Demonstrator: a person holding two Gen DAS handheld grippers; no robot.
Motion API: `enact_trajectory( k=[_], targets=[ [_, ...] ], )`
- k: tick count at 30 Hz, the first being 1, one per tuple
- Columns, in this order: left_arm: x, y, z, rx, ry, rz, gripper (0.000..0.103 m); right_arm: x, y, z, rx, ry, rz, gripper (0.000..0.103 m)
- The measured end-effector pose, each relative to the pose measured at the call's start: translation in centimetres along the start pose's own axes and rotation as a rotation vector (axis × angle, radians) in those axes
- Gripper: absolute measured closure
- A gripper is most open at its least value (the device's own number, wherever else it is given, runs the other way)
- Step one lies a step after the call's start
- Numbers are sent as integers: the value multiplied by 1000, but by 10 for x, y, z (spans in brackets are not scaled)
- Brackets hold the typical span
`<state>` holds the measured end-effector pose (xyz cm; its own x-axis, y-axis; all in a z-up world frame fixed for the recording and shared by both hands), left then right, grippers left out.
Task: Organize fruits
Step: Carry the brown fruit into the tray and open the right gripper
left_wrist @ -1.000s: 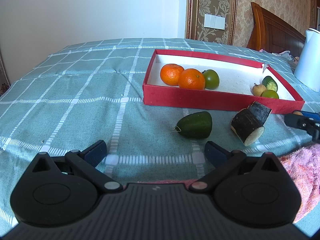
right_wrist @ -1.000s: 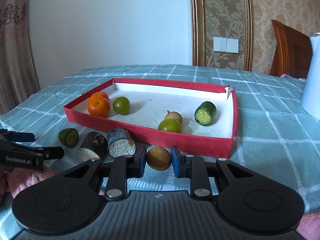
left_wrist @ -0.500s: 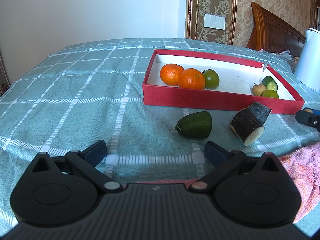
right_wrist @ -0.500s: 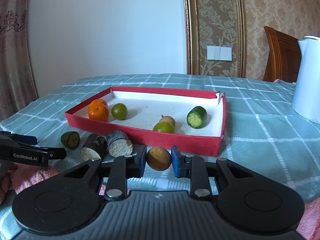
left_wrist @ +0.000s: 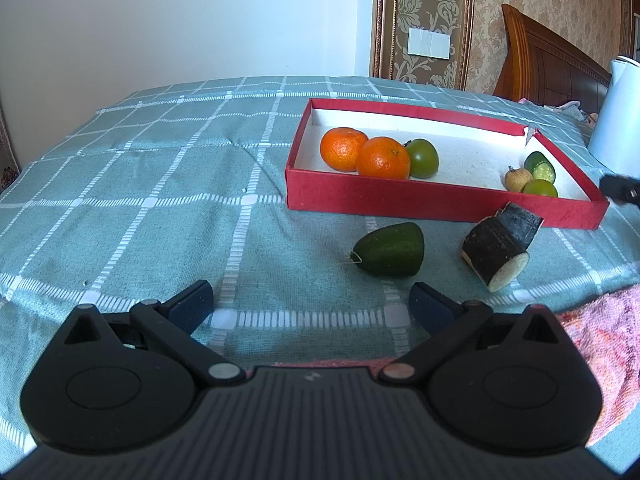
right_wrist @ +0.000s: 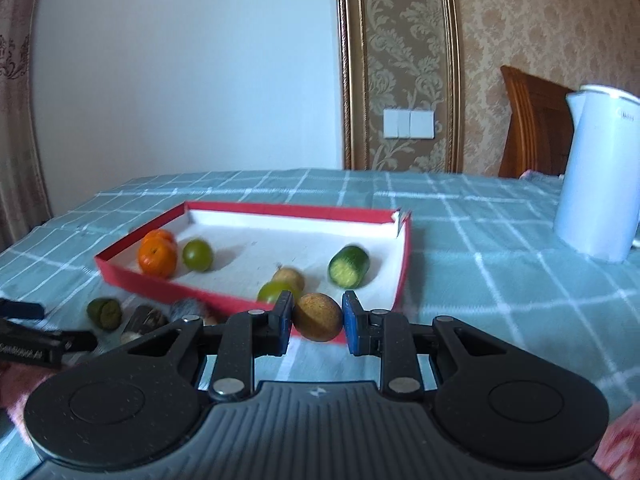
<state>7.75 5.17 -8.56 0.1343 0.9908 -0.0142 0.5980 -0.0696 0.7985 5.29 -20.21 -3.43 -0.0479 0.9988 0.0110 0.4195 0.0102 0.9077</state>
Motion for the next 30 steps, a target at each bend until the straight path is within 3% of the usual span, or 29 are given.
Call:
enact_trajectory(
  k=[18, 30],
  targets=[
    [0, 0, 0, 0, 0, 0, 0, -9, 9, 65, 123, -50, -9, 77],
    [0, 0, 0, 0, 1, 1, 0, -7, 2, 86, 181, -71, -15, 77]
  ],
)
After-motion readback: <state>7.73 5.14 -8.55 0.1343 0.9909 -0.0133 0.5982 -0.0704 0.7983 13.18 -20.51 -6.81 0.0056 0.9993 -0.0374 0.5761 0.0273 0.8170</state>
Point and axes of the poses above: each gripper's, at about its wrist camera, not at the fingertips, and z roughly the way its jaws point, x to its left, y to its top, the point moved 6 cm from there along z, roughly the way its jaws point, and after that the axes turned 1 degree about -y, right-handed, at the moved point
